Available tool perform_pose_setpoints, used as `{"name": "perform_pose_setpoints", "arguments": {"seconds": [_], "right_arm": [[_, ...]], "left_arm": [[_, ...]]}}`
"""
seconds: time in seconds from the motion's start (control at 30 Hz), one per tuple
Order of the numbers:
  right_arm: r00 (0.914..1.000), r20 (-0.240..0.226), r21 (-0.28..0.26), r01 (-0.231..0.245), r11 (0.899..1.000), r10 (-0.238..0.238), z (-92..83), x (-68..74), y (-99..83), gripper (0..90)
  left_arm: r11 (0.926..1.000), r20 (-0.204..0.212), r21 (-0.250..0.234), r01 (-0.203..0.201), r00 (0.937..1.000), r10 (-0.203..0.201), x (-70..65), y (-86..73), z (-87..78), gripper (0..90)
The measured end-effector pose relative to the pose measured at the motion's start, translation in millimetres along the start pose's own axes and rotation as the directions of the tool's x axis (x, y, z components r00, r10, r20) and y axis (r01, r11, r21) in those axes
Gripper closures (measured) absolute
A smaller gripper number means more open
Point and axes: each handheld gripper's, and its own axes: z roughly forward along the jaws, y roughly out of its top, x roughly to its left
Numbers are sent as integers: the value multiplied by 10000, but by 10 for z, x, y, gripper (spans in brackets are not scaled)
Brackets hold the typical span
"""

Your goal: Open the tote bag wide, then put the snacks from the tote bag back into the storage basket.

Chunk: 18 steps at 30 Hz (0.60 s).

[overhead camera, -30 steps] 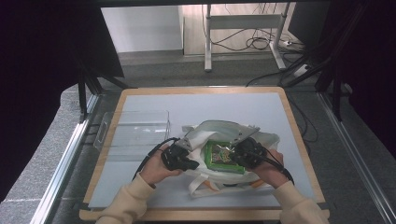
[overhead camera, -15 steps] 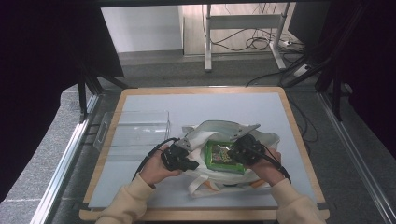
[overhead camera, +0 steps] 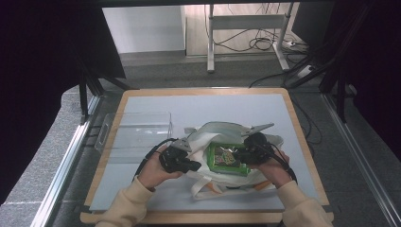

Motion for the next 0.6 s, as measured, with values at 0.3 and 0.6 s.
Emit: {"name": "perform_pose_setpoints", "arguments": {"seconds": [0.3, 0.6], "right_arm": [[9953, 163, -158, -949, 9954, 951, 12, -8, 42, 420], [9862, 220, 168, -1646, 9862, 1642, 86, -12, 54, 328]], "left_arm": [[9965, -298, -795, 267, 9991, -292, -37, 12, -137, 604], [9943, -417, -982, 418, 9981, -461, -14, 4, -183, 404]]}}
